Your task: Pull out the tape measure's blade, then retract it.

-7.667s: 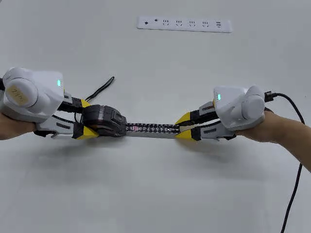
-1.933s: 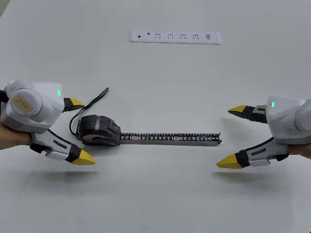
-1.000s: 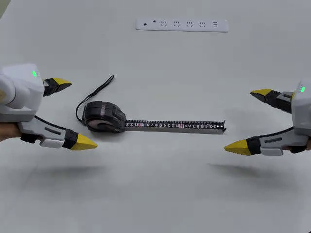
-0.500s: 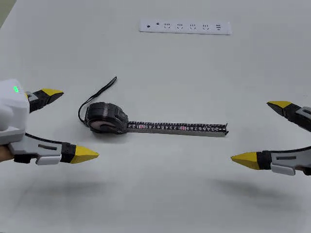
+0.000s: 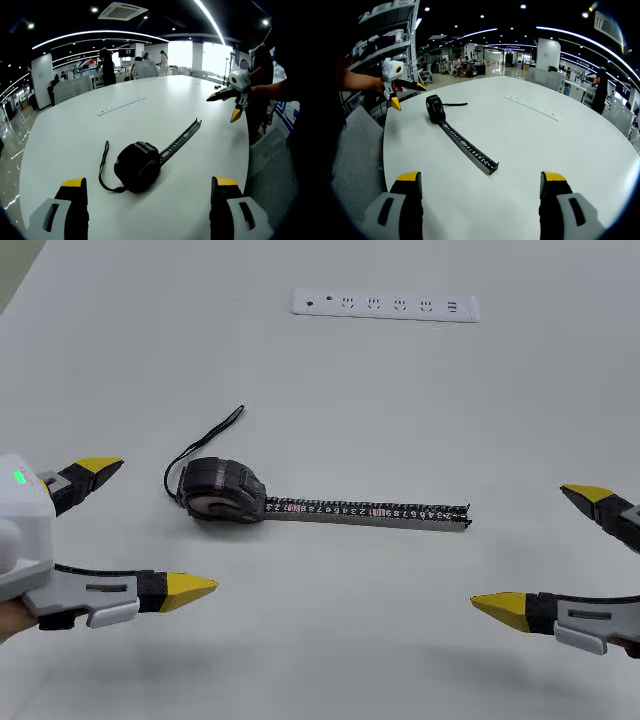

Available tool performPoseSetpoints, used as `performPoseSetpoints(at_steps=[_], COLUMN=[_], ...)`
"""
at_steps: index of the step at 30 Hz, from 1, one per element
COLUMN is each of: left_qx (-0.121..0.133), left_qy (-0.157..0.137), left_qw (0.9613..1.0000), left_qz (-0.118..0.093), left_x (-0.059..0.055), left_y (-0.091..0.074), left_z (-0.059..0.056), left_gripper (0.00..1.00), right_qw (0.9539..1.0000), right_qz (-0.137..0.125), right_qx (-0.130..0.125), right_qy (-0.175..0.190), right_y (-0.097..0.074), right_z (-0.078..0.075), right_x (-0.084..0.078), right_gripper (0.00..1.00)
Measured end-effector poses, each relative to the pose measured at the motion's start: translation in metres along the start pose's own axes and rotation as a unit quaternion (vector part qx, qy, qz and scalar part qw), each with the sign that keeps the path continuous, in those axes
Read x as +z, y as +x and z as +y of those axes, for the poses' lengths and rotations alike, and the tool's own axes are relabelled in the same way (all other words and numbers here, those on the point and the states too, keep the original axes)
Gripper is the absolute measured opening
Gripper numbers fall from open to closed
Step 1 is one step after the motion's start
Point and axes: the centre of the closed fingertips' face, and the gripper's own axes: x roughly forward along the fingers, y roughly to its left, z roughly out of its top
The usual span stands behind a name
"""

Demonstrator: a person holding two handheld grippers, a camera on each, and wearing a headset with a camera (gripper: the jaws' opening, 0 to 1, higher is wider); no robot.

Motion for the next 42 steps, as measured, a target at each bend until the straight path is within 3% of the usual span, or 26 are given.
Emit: performPoseSetpoints(at_steps=[9,16,17,23,33,42], left_qx=[0.030,0.031,0.035,0.046,0.068,0.085], left_qy=[-0.016,-0.025,-0.043,-0.049,-0.052,-0.064], left_qw=[0.9993,0.9990,0.9983,0.9976,0.9961,0.9939], left_qz=[-0.017,-0.020,-0.016,-0.016,-0.019,-0.029], left_x=[-0.001,-0.001,-0.007,-0.008,-0.005,-0.004], left_y=[-0.008,-0.009,-0.010,-0.011,-0.009,-0.010], left_z=[-0.012,-0.016,-0.028,-0.040,-0.042,-0.042], left_gripper=[1.00,1.00,1.00,1.00,1.00,1.00], right_qw=[0.9998,0.9997,0.9994,0.9982,0.9960,0.9952], right_qz=[-0.002,-0.004,-0.007,-0.017,-0.034,-0.037], right_qx=[-0.020,-0.022,-0.024,-0.040,-0.056,-0.059], right_qy=[0.008,0.014,0.022,0.041,0.061,0.070], right_y=[0.000,0.001,0.006,0.007,0.006,0.004], right_z=[0.019,0.024,0.038,0.044,0.057,0.060], right_x=[-0.002,-0.002,0.000,0.004,0.013,0.014], right_gripper=[1.00,1.00,1.00,1.00,1.00,1.00])
